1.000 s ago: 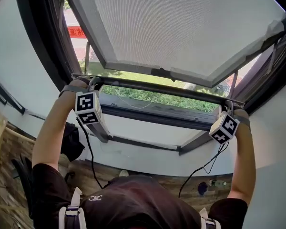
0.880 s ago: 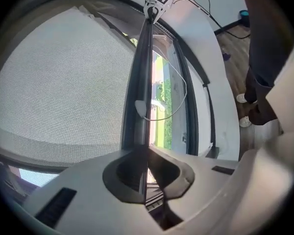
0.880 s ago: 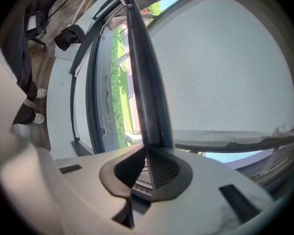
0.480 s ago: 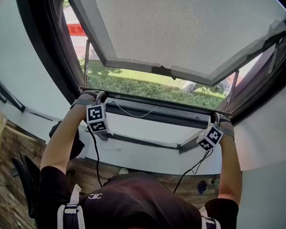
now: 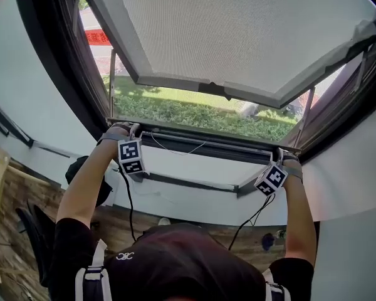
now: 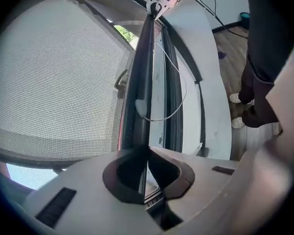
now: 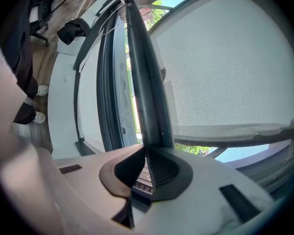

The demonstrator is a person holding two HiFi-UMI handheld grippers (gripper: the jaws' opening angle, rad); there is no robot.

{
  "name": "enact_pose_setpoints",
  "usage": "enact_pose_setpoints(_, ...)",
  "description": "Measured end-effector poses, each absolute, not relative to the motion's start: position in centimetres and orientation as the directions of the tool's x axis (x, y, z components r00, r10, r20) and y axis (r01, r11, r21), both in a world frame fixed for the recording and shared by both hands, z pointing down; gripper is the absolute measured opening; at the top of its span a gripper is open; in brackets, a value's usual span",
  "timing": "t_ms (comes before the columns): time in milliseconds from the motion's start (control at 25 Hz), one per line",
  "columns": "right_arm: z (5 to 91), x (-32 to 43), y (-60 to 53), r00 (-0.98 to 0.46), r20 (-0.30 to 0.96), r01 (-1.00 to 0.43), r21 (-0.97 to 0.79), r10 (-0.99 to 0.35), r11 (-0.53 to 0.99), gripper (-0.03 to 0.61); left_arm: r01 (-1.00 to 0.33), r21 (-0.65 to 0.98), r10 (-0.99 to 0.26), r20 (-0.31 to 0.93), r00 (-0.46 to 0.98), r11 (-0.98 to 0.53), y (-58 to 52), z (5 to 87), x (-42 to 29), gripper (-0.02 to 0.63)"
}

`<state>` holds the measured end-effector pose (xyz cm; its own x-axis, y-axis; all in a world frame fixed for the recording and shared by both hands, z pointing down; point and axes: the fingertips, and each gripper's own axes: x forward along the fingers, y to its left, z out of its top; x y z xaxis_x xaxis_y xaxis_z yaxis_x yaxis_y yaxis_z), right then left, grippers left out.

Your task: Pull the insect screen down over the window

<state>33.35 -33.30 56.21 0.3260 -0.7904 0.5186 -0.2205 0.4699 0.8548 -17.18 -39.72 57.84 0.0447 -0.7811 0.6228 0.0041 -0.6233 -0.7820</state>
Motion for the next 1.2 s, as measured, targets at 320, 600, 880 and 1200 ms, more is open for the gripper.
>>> enact_pose_setpoints(320,58.7,33.0,-33.2,0.314,0.556,-0.22,0.831,-0.769,0.511,0.034,0.006,-0.766,-0.766,0.642,0.028,-0.642,-39.7,60.4,-17.1,0.034)
enact_pose_setpoints(600,62.8,32.8,-32.4,0.35,0.626,-0.216,0.777,-0.696,0.591,0.034,0.007,-0.729,-0.729,0.685,0.015,-0.684,-39.7,64.7,-17.2,0.032)
enact_pose_setpoints(880,65.3,33.1,-33.0,0.349,0.614,-0.205,0.787,-0.708,0.582,0.034,-0.039,-0.71,-0.711,0.702,0.049,-0.704,-39.2,66.4,-16.8,0.034)
enact_pose_setpoints(1200,66.4,32.9,-33.1,0.355,0.628,-0.237,0.777,-0.693,0.583,0.046,-0.081,-0.7,-0.705,0.706,0.069,-0.71,-39.5,67.3,-16.6,0.032)
